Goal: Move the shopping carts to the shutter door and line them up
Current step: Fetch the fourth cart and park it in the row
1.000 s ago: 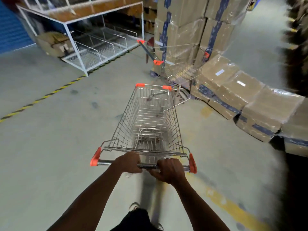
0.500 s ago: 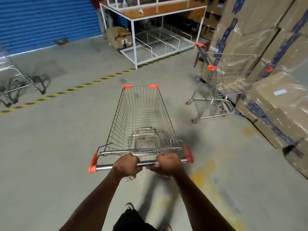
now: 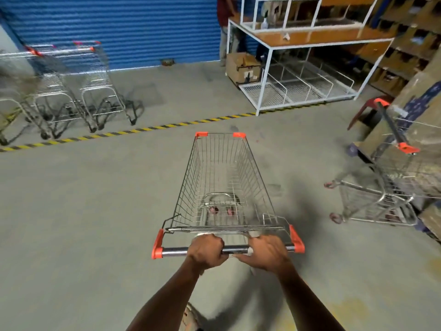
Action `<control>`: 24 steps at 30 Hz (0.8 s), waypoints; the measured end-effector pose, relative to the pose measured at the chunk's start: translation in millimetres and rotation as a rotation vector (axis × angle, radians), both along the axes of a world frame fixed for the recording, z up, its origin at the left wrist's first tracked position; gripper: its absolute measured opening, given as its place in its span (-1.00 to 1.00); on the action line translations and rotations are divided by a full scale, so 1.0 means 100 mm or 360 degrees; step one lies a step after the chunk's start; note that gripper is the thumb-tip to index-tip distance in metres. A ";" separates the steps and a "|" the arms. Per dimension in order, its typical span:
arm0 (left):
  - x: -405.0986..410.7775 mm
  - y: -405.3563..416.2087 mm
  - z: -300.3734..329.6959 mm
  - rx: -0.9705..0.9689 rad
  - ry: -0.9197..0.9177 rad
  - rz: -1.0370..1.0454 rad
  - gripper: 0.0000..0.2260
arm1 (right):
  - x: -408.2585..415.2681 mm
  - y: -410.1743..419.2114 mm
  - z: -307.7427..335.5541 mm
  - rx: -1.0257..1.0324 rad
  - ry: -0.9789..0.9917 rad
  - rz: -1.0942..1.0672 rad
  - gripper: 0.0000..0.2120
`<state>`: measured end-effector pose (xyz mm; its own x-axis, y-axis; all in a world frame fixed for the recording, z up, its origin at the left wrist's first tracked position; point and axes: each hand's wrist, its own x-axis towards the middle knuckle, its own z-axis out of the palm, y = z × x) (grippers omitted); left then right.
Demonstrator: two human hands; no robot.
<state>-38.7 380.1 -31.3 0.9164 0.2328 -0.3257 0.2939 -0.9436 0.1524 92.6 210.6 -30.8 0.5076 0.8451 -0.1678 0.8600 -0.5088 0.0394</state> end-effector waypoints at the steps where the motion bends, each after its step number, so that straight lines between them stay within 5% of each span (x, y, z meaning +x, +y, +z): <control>1: 0.02 0.12 -0.02 0.0017 -0.0018 0.0019 -0.57 | 0.04 0.14 0.01 -0.0017 0.0001 -0.0002 -0.11; 24: 0.82 3.26 -0.07 0.0141 -0.0064 0.0215 -0.58 | 1.10 3.52 0.13 -0.0003 0.0012 0.0252 -0.19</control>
